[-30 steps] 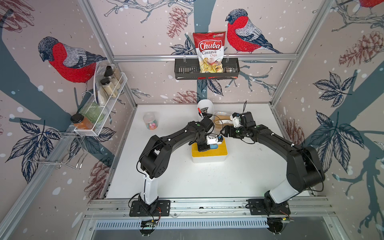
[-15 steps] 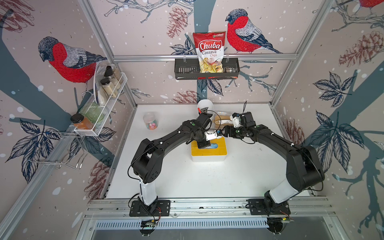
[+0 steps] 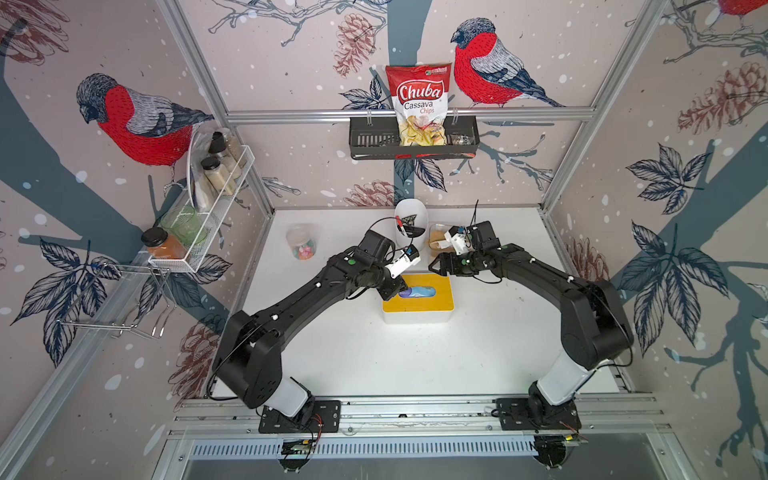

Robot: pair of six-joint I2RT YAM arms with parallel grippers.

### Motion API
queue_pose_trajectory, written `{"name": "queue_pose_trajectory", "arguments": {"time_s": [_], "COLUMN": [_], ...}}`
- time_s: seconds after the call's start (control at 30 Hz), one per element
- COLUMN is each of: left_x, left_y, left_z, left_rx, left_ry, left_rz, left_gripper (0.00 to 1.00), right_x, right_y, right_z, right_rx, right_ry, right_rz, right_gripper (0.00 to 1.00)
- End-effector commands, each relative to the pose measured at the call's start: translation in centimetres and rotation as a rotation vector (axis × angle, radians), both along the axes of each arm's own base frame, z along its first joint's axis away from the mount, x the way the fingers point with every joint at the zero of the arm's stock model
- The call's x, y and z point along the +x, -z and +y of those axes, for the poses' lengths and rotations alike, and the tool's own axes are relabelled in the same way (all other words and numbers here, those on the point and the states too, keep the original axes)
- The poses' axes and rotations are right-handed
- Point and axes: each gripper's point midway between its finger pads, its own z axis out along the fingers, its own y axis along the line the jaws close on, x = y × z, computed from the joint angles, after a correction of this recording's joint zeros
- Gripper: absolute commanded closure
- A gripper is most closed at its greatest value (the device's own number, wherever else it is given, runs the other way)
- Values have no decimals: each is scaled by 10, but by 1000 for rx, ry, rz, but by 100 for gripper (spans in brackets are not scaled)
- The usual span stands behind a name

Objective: Put the tissue paper into the tissue box
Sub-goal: Adjust the tissue box at the center of the board.

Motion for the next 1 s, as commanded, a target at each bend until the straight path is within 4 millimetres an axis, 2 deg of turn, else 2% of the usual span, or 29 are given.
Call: {"name": "queue_pose_trajectory", "arguments": {"time_s": [0.0, 0.1, 0.17, 0.27, 0.43, 0.6, 0.7, 0.87, 0.97], "left_x": [-14, -31, -43, -44, -29, -12, 2, 29, 40], "left_y": [15, 31, 45, 54, 58, 76, 78, 69, 69], "left_z": [19, 35, 42, 49, 53, 54, 51, 51, 50], "left_rx": [20, 72, 93, 105, 97, 126, 115, 60, 53], "left_ry": [-127, -172, -189, -245, -334, -388, -404, -432, -423], "left_rz": [75, 116, 131, 112, 73, 47, 12, -22, -21], "left_gripper": [58, 49, 35, 24, 23, 24, 24, 24, 24], "right_x": [-10, -14, -18, -25, -42, -68, -89, -133, -154], "right_y": [5, 7, 6, 7, 13, 14, 17, 26, 23], "right_z": [7, 5, 5, 4, 6, 3, 1, 2, 7], "right_rx": [-17, -30, -29, -35, -44, -34, -30, -16, 25], "right_ry": [-60, -56, -56, -59, -80, -102, -127, -195, -250], "right_rz": [34, 45, 50, 71, 108, 143, 163, 208, 207], "right_gripper": [17, 18, 20, 21, 25, 28, 30, 33, 35]}}
